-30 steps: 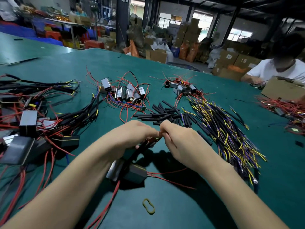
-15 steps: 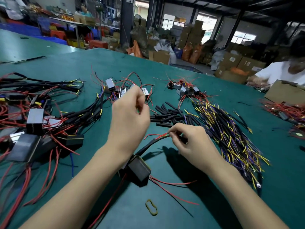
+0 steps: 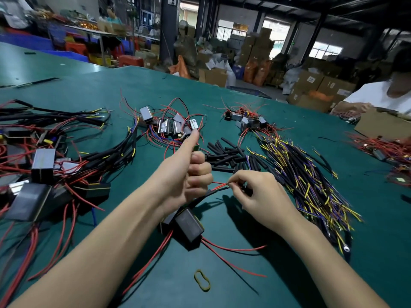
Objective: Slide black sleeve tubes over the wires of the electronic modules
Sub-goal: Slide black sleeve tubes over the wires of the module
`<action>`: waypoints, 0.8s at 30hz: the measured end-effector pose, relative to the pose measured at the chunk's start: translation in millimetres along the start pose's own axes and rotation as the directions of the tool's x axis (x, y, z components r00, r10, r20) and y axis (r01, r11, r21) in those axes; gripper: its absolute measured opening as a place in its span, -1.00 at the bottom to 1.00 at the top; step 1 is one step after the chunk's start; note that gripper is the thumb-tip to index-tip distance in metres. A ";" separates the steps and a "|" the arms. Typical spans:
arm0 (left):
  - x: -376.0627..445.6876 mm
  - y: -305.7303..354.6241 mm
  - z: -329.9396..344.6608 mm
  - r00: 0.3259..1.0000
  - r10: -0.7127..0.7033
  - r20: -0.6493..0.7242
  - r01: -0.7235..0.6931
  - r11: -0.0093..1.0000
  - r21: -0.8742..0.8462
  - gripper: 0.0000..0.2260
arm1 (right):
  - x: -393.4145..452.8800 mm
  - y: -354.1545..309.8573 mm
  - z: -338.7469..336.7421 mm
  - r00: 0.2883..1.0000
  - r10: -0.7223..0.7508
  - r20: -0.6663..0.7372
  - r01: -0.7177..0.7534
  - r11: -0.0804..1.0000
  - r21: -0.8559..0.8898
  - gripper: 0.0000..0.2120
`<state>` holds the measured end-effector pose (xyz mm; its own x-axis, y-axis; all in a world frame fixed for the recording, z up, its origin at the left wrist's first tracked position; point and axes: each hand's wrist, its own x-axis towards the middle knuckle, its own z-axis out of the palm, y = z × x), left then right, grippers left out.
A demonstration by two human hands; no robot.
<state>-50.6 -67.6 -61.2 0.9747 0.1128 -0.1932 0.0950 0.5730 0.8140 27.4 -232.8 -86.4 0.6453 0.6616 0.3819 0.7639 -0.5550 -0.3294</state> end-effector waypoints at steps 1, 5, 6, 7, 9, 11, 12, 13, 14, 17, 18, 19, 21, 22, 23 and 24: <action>1.6 0.0 -2.4 0.996 -0.077 0.051 0.083 0.988 -0.131 -0.54 | 0.2 0.9 0.3 1.000 -0.002 0.005 0.002 1.000 0.008 -0.92; 1.8 -3.4 -3.0 0.976 -0.128 0.178 0.179 0.933 -0.311 -0.64 | 1.4 4.1 0.6 1.000 -0.010 0.008 0.010 0.999 0.038 -0.93; 1.5 -3.8 -1.9 0.973 -0.121 0.197 0.179 0.934 -0.311 -0.66 | 1.4 5.0 0.3 1.000 -0.011 0.009 0.011 0.999 0.042 -0.93; 1.0 -3.6 -1.0 0.971 -0.111 0.212 0.174 0.936 -0.305 -0.68 | 1.2 6.1 0.0 1.000 -0.010 0.012 0.009 0.999 0.043 -0.93; -1.1 -2.3 0.9 0.969 -0.085 0.232 0.154 0.943 -0.296 -0.71 | 0.4 8.2 -0.6 1.000 -0.001 0.025 0.001 1.000 0.029 -0.93; -2.8 -2.9 1.7 0.974 -0.036 0.224 0.094 0.963 -0.251 -0.71 | -0.7 9.1 -0.9 0.999 0.014 0.038 -0.013 1.000 -0.018 -0.91; -3.1 -3.9 1.6 0.979 -0.008 0.206 0.053 0.975 -0.213 -0.68 | -1.2 9.1 -0.8 0.999 0.019 0.041 -0.017 0.999 -0.045 -0.89; -3.2 -5.1 1.7 0.982 0.015 0.189 0.020 0.984 -0.180 -0.64 | -1.6 8.9 -0.6 0.999 0.018 0.040 -0.016 0.998 -0.066 -0.88; -2.7 -6.3 2.0 0.985 0.031 0.171 -0.004 0.988 -0.156 -0.60 | -1.8 8.5 -0.2 0.999 0.012 0.036 -0.009 0.997 -0.077 -0.88; -0.3 -7.1 2.7 0.990 0.109 0.087 -0.104 0.993 -0.057 -0.53 | -1.4 7.6 0.7 1.000 -0.022 0.023 0.023 0.999 -0.035 -0.90; 0.9 -6.6 1.7 0.988 0.146 0.053 -0.146 0.989 -0.003 -0.52 | -1.0 8.0 1.2 0.999 -0.036 0.019 0.036 0.999 -0.012 -0.91; 2.1 -6.2 -0.2 0.982 0.187 0.020 -0.188 0.980 0.064 -0.51 | -0.7 8.4 1.8 0.999 -0.047 0.012 0.047 0.999 0.007 -0.92; 5.0 -6.7 -5.1 0.955 0.292 -0.042 -0.271 0.925 0.268 -0.53 | -1.0 8.8 3.4 0.998 -0.055 -0.020 0.056 0.998 0.026 -0.92; 6.7 -9.0 -7.8 0.928 0.367 -0.064 -0.305 0.848 0.434 -0.55 | -1.3 9.2 4.1 0.997 -0.060 -0.044 0.061 0.998 0.021 -0.92; 8.6 -12.0 -9.9 0.894 0.444 -0.060 -0.316 0.720 0.617 -0.58 | -1.6 9.5 4.5 0.995 -0.070 -0.069 0.071 0.997 0.011 -0.92; 10.3 -15.9 -11.3 0.865 0.500 -0.028 -0.306 0.572 0.761 -0.63 | -1.8 9.4 5.0 0.993 -0.078 -0.088 0.079 0.997 0.008 -0.93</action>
<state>-44.4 -66.4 -82.3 0.8854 0.4067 0.2249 -0.0903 -0.3242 0.9417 33.4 -236.7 -94.5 0.5818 0.6560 0.4808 0.8124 -0.4969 -0.3051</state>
